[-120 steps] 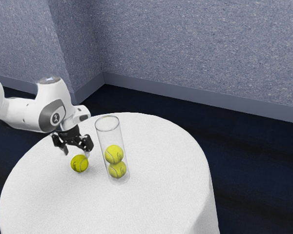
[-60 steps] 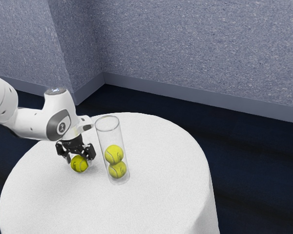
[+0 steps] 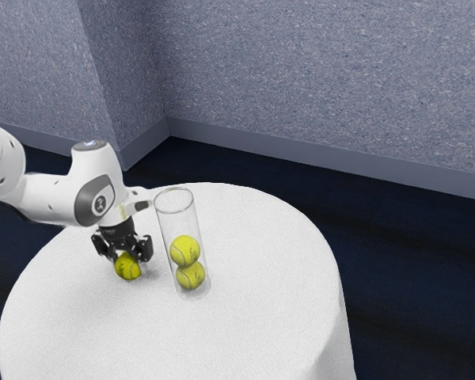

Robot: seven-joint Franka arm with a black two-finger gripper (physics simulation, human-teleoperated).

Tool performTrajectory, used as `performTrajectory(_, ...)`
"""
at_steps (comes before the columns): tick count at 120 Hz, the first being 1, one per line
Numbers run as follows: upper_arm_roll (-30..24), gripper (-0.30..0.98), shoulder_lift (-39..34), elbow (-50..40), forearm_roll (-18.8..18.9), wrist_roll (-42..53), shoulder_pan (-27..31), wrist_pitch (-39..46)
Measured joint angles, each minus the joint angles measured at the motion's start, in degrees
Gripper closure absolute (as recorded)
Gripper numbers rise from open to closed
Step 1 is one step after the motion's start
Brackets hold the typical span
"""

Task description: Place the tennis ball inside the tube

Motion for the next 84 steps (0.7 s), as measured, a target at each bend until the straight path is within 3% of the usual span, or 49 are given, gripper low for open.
performTrajectory(12, 0.00, 0.25, -1.77, -0.07, 0.12, -0.05, 0.02, -1.72)
performTrajectory(20, -0.37, 0.27, -6.60, 0.12, 0.25, -0.11, -0.13, -4.59)
performTrajectory(47, -3.95, 0.30, -19.82, 7.62, 1.59, -0.60, 0.19, -20.02)
performTrajectory(84, -10.17, 0.30, -20.36, 19.59, 1.90, -1.11, -0.84, -34.60)
